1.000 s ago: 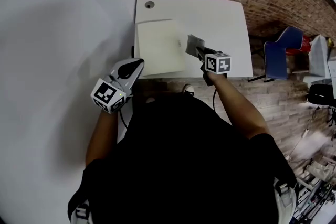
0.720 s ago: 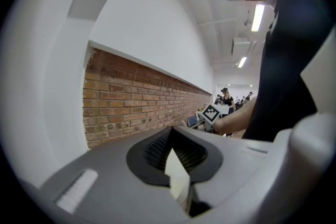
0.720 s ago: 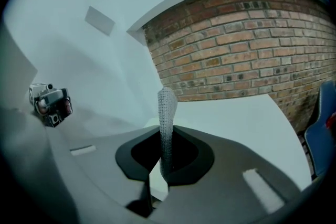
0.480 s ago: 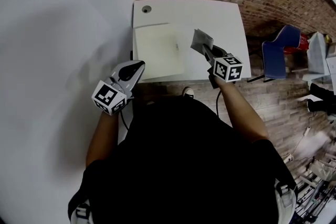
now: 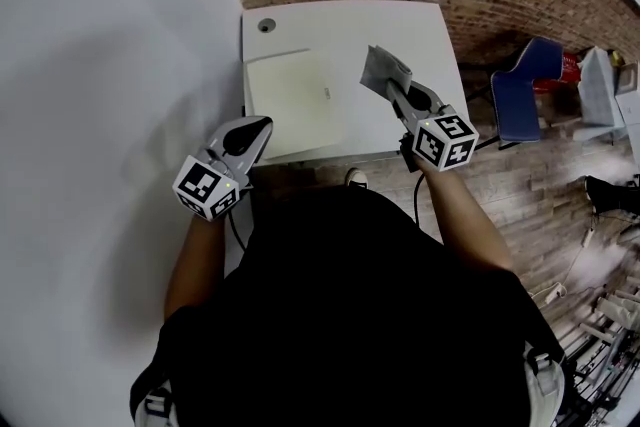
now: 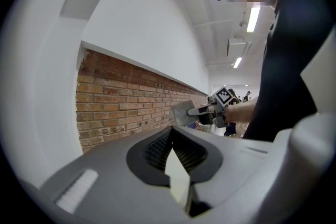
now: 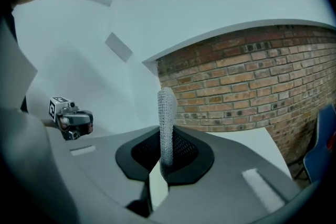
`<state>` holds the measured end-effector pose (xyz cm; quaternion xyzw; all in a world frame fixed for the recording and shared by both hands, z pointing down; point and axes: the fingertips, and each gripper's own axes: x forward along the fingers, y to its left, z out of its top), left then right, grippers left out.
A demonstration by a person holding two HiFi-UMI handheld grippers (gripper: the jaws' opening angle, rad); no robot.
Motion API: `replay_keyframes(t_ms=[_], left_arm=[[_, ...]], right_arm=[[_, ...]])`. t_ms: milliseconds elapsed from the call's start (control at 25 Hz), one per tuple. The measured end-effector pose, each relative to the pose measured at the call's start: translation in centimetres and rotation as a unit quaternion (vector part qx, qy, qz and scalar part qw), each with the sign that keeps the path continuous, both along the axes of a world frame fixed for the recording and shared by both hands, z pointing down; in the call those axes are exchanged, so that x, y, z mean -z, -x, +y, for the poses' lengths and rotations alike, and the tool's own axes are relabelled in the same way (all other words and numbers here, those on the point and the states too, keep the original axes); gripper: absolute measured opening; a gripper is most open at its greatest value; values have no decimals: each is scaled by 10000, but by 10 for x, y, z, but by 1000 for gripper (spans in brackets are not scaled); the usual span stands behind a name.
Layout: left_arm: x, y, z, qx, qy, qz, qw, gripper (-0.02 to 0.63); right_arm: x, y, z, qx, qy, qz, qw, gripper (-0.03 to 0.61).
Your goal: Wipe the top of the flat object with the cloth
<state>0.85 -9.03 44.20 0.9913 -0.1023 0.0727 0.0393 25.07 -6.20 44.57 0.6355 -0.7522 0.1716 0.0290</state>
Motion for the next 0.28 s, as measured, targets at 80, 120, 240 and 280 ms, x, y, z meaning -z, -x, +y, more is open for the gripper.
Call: replay_keyframes(t_ms=[80,120,240,280], left_arm=[[2,-2,-1,-38,-18,15,10000,2],[3,-2,-1,-52,-20,33,10000,2],[10,-5,1,-99,-28,104,9999,2],[12,-6,2,-117,-36,124,9998,2]], right_arm=[[10,2,4,6,-132,-34,9999,9],[15,3,6,10,-199,-83,9998,9],[27,6,12,13,-360,-178,9992,9],[31,7,14,12,-404,-193,9990,9]])
